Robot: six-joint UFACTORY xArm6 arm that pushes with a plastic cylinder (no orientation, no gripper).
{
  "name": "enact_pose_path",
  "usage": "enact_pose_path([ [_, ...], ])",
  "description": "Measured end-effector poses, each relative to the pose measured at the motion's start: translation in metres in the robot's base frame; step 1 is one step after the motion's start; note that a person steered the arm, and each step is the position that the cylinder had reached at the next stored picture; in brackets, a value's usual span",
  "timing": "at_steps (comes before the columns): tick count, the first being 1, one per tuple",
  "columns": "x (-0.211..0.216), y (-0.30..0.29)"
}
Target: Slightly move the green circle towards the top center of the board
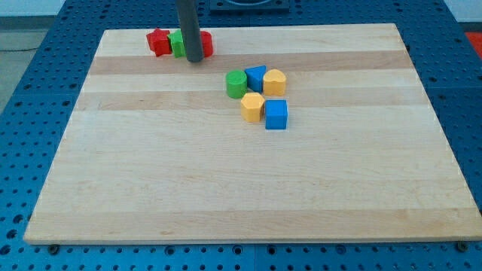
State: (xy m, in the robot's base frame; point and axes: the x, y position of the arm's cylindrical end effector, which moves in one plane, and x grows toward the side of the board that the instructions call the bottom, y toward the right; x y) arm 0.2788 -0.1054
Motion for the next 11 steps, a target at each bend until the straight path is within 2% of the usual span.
enact_pose_path([
  [1, 0.001, 0.0],
  [2, 0.024, 0.0],
  [3, 0.079, -0.004],
  [4, 0.13, 0.033],
  [5, 0.134, 0.076],
  [6, 0.131, 0.094],
  [9, 0.092, 0.094],
  [11, 0.089, 0.079],
])
